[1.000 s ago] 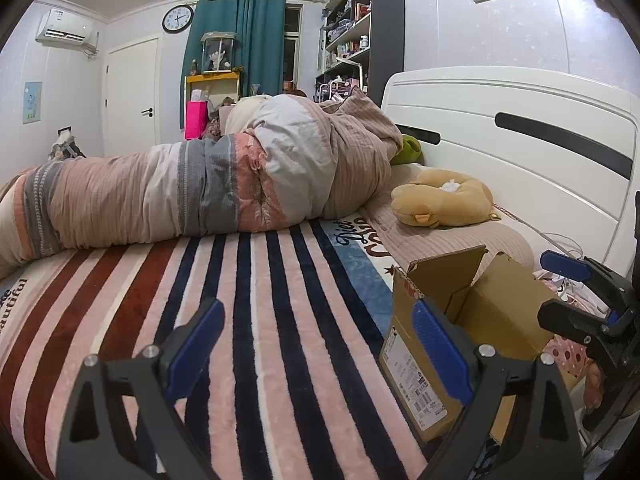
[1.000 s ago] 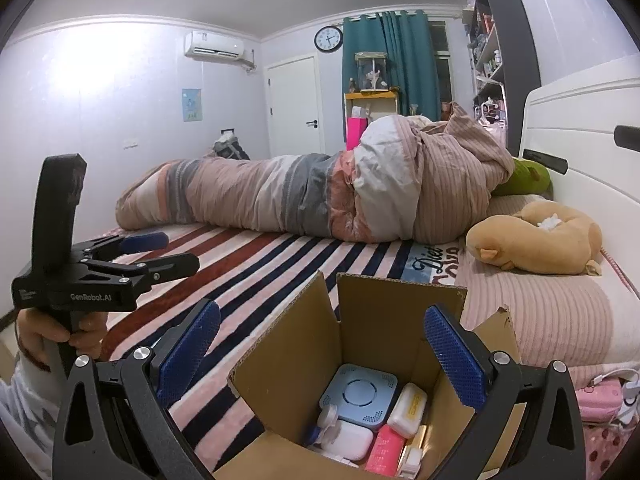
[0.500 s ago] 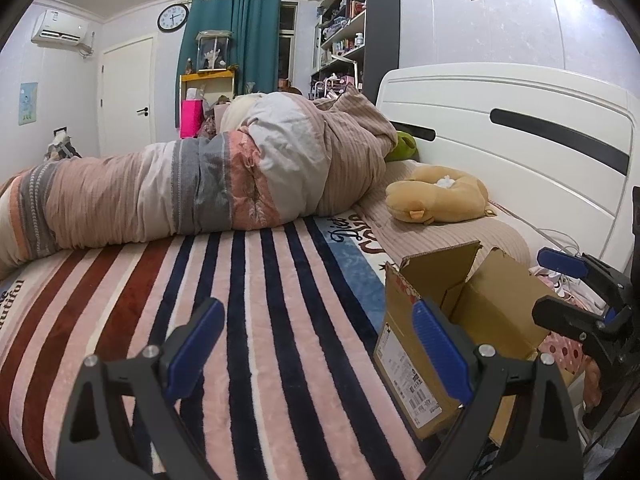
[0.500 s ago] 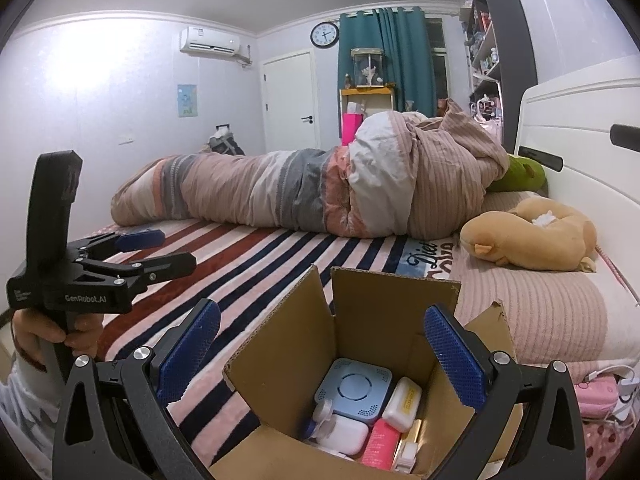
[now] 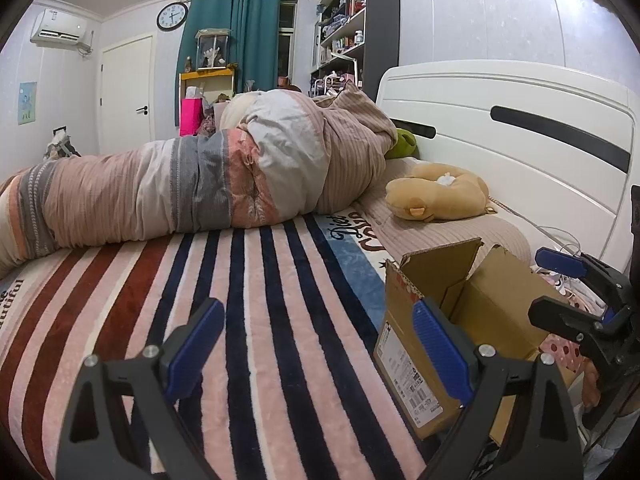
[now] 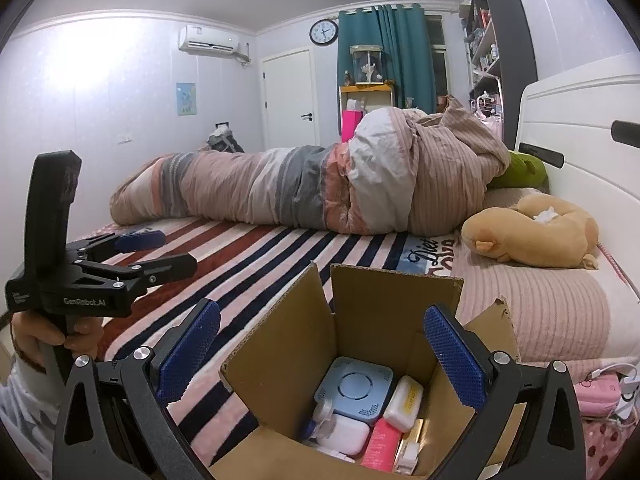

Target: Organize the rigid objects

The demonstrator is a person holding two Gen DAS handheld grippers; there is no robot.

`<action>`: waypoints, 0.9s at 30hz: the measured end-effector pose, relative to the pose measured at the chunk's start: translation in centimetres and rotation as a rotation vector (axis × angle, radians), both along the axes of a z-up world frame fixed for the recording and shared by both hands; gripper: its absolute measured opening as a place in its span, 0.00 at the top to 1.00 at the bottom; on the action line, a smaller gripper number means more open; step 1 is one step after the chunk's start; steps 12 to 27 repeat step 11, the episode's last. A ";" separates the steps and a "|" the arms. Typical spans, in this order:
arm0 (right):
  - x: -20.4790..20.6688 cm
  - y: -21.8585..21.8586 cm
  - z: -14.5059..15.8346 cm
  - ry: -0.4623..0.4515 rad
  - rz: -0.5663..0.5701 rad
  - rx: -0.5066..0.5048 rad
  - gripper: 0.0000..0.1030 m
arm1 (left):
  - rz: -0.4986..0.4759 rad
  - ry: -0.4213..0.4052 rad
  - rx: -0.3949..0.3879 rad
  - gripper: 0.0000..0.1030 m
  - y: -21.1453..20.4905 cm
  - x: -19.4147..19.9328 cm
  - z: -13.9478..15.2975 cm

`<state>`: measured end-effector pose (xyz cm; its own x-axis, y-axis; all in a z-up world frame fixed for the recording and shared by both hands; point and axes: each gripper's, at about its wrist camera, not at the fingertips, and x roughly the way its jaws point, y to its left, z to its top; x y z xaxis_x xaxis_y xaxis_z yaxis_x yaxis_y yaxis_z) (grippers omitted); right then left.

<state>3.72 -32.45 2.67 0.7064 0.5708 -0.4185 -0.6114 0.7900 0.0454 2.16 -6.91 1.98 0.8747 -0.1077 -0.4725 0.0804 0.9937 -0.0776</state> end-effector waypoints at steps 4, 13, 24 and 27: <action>0.1 0.0 -0.1 0.004 0.000 0.001 0.00 | 0.000 0.000 0.000 0.08 0.0 0.0 0.0; 0.1 0.2 -0.2 0.002 0.001 -0.011 0.00 | -0.001 -0.005 0.001 0.05 0.0 -0.2 -0.2; 0.1 0.2 -0.2 0.002 0.001 -0.011 0.00 | -0.001 -0.005 0.001 0.05 0.0 -0.2 -0.2; 0.1 0.2 -0.2 0.002 0.001 -0.011 0.00 | -0.001 -0.005 0.001 0.05 0.0 -0.2 -0.2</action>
